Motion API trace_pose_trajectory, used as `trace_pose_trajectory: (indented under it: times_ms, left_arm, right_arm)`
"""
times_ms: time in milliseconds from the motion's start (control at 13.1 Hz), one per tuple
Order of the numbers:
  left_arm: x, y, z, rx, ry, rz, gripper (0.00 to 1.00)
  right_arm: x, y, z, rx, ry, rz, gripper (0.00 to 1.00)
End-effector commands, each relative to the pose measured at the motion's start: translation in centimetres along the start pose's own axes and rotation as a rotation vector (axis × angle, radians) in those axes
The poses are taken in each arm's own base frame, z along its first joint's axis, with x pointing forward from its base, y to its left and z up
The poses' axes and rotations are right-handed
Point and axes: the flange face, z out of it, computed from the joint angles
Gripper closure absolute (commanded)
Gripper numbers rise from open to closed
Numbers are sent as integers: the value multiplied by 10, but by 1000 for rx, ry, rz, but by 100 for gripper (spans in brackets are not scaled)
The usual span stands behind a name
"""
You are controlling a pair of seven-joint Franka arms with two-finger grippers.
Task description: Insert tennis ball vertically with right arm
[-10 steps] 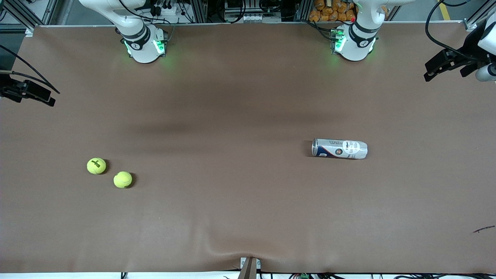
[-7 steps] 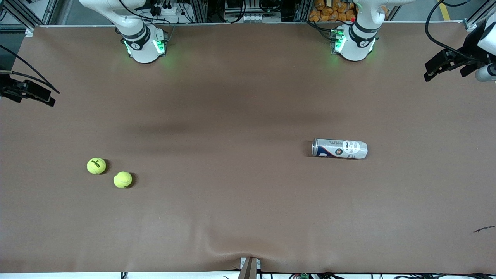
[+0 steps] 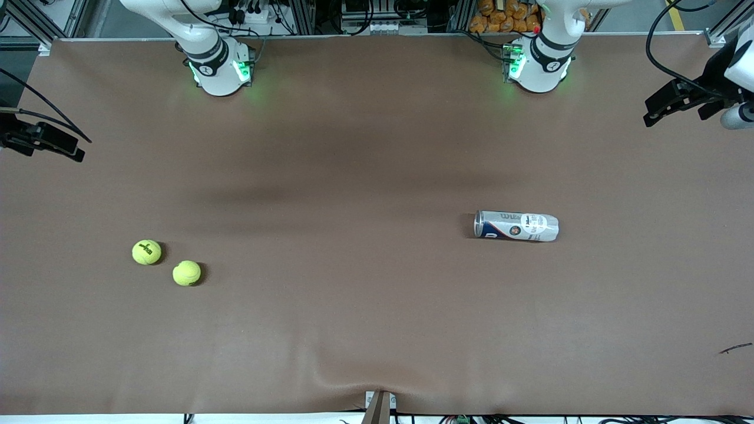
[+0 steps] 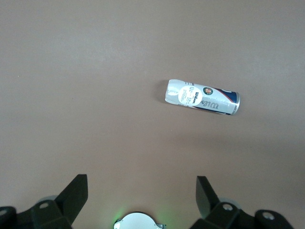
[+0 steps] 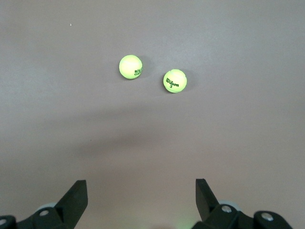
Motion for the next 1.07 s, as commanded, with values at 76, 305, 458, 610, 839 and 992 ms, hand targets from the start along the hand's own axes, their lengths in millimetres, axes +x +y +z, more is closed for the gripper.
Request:
trace_pose_trajectory:
  times_ms: [76, 305, 458, 610, 839, 992]
  left_arm:
    - [4, 3, -1, 22, -12, 20, 0]
    - [4, 6, 1, 23, -16, 32, 0]
    - [4, 6, 1, 23, -18, 48, 0]
    - [3, 9, 2, 23, -20, 53, 0]
    - [5, 13, 4, 24, -22, 59, 0]
    - [6, 14, 4, 24, -17, 60, 0]
  right_arm:
    - [4, -2, -2, 16, 2, 0, 0]
    - [4, -2, -2, 16, 4, 1, 0]
    - [4, -2, -2, 16, 2, 1, 0]
    - [4, -2, -1, 16, 1, 0, 0]
    - [4, -3, -1, 16, 1, -2, 0]
    - [4, -3, -1, 16, 1, -2, 0]
